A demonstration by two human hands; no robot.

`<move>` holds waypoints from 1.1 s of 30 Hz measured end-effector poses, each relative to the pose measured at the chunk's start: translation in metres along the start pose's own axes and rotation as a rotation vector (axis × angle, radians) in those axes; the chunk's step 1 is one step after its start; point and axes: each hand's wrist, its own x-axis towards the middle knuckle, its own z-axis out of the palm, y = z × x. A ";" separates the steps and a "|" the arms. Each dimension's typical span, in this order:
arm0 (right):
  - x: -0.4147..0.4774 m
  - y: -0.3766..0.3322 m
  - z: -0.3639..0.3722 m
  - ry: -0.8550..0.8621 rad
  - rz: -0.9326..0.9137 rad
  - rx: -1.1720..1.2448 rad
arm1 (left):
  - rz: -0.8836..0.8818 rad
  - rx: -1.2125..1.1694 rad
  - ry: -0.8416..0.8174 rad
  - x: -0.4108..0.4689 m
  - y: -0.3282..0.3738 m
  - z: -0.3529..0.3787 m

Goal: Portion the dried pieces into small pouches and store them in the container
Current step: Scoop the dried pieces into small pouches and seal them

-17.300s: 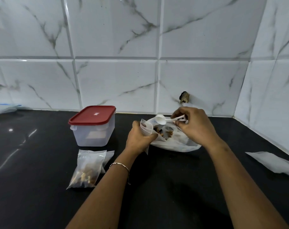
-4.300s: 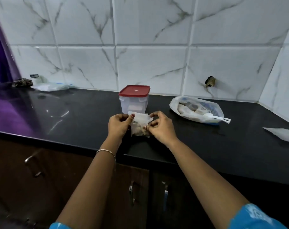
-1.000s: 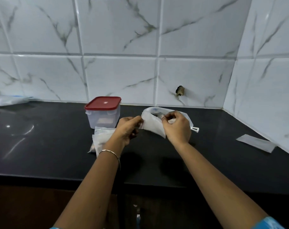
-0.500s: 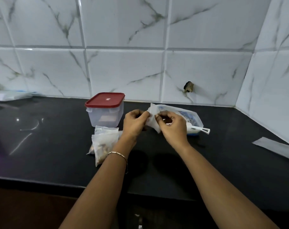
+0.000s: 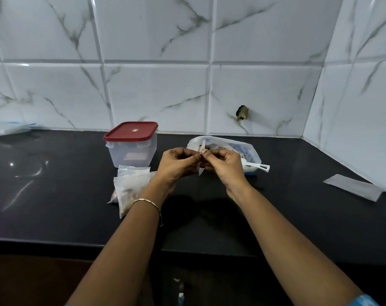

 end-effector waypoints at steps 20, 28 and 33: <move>0.008 0.004 0.005 0.113 -0.166 -0.220 | 0.086 0.065 0.097 0.004 -0.003 0.007; 0.008 -0.002 -0.001 0.193 -0.178 -0.295 | 0.151 0.084 0.300 0.009 -0.003 0.005; 0.008 -0.002 -0.001 0.197 -0.201 -0.376 | 0.152 0.096 0.316 0.009 -0.004 0.005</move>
